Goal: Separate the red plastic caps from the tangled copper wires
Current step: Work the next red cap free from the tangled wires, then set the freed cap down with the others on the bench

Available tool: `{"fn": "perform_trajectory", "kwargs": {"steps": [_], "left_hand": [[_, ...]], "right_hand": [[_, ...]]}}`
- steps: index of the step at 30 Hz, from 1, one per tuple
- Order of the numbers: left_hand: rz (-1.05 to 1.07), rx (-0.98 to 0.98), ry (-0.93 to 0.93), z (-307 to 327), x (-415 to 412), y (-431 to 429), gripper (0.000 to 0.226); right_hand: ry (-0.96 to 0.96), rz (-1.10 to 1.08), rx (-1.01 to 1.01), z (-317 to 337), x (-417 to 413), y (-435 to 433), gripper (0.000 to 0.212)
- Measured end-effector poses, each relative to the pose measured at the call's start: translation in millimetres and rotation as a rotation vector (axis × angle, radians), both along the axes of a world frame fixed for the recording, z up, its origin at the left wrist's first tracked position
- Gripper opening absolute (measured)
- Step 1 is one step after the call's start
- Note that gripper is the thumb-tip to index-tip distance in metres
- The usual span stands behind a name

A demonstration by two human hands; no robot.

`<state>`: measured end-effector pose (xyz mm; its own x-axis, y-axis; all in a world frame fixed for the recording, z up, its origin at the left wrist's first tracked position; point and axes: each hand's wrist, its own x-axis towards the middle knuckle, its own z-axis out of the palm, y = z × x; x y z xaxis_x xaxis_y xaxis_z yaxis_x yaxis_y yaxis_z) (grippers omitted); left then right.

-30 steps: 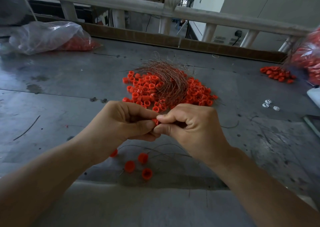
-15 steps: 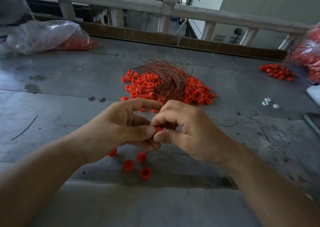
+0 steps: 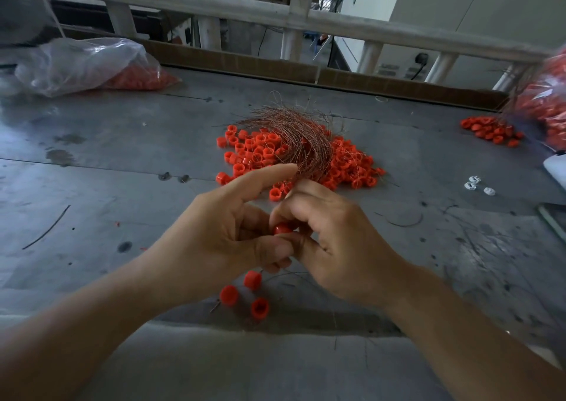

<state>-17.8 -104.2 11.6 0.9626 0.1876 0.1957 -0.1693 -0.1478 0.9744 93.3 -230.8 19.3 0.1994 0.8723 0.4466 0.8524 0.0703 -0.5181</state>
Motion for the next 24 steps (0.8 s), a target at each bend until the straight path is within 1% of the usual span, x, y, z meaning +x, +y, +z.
{"fn": "perform_trajectory", "kwargs": {"steps": [4, 6, 7, 9, 10, 11, 12, 14, 16, 18, 20, 22, 24], "left_hand": [[-0.049, -0.087, -0.004, 6, 1, 3, 0.070], [-0.058, -0.150, 0.015, 8, 2, 4, 0.069], [-0.047, -0.173, 0.022, 8, 3, 6, 0.068], [-0.018, -0.237, 0.021, 10, 4, 9, 0.064], [-0.012, -0.273, 0.013, 11, 5, 11, 0.062], [-0.011, -0.301, -0.001, 12, 5, 13, 0.060], [-0.016, -0.327, -0.018, 13, 5, 15, 0.059], [-0.035, -0.377, -0.047, 14, 5, 17, 0.057], [-0.046, -0.390, -0.060, 14, 5, 19, 0.057], [-0.031, -0.379, -0.065, 14, 5, 21, 0.054], [0.009, -0.342, -0.074, 13, 5, 23, 0.043], [0.049, -0.256, -0.079, 13, 4, 23, 0.038], [0.099, -0.158, -0.053, 13, 4, 22, 0.028]], "right_hand": [[0.093, 0.003, 0.026, 3, 1, 1, 0.006], [0.135, -0.006, 0.064, 3, 2, 1, 0.009], [0.157, -0.009, 0.079, 4, 2, 2, 0.012], [0.194, -0.024, 0.075, 5, 5, 2, 0.027], [0.229, -0.031, 0.048, 6, 7, 1, 0.035], [0.275, -0.032, 0.008, 7, 10, 0, 0.038], [0.314, -0.025, -0.028, 7, 12, 0, 0.036], [0.346, -0.018, -0.045, 6, 14, -1, 0.025], [0.319, -0.050, -0.021, 6, 16, -2, 0.015], [0.245, -0.090, -0.004, 8, 18, -3, 0.009], [0.198, -0.127, -0.020, 12, 21, -4, 0.006], [0.185, -0.154, -0.048, 15, 23, -6, 0.006], [0.199, -0.167, -0.085, 18, 25, -9, 0.005]]}}
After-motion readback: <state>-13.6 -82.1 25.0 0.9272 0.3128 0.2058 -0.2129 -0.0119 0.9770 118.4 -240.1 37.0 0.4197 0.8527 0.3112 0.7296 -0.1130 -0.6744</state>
